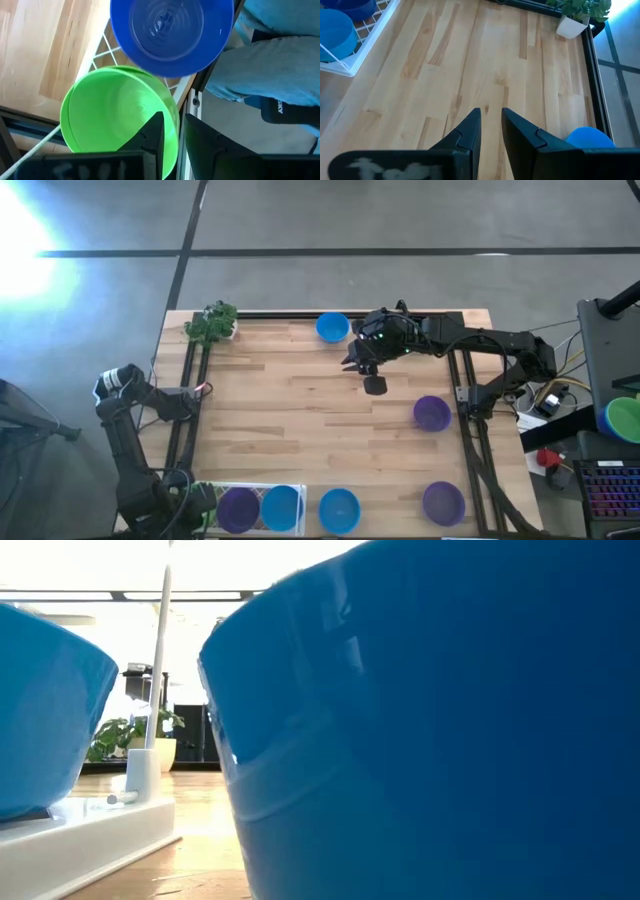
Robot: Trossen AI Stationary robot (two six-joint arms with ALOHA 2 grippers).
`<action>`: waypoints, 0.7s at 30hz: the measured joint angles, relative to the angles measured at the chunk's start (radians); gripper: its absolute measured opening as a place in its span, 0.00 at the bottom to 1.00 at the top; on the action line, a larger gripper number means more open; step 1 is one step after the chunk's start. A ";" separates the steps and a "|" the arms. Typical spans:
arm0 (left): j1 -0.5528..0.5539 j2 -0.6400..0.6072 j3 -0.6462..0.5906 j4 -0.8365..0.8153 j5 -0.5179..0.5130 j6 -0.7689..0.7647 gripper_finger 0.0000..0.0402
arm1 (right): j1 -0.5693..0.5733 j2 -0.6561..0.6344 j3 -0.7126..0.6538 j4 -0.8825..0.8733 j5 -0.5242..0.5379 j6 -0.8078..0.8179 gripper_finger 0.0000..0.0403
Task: Pick & Place Mini bowls
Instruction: Stack the left green bowl on the green bowl on the shelf
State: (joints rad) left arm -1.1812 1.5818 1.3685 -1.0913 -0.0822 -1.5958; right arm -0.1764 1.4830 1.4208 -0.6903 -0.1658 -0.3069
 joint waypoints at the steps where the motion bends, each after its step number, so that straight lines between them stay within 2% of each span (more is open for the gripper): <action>1: 0.000 0.000 0.000 0.001 -0.008 0.006 0.17 | 0.000 0.000 0.000 0.000 0.000 0.000 0.19; 7: 0.002 0.000 -0.028 0.046 -0.039 0.057 0.14 | 0.000 0.000 0.000 0.000 0.000 0.000 0.19; 13: 0.002 0.000 -0.073 0.080 -0.023 0.057 0.02 | 0.000 0.000 0.000 0.000 0.000 0.000 0.19; 21: 0.002 0.000 -0.083 0.084 -0.021 0.054 0.00 | 0.000 0.000 0.000 0.000 0.000 0.000 0.19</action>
State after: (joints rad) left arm -1.1797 1.5818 1.2858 -1.0078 -0.1036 -1.5421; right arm -0.1768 1.4830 1.4208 -0.6907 -0.1654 -0.3068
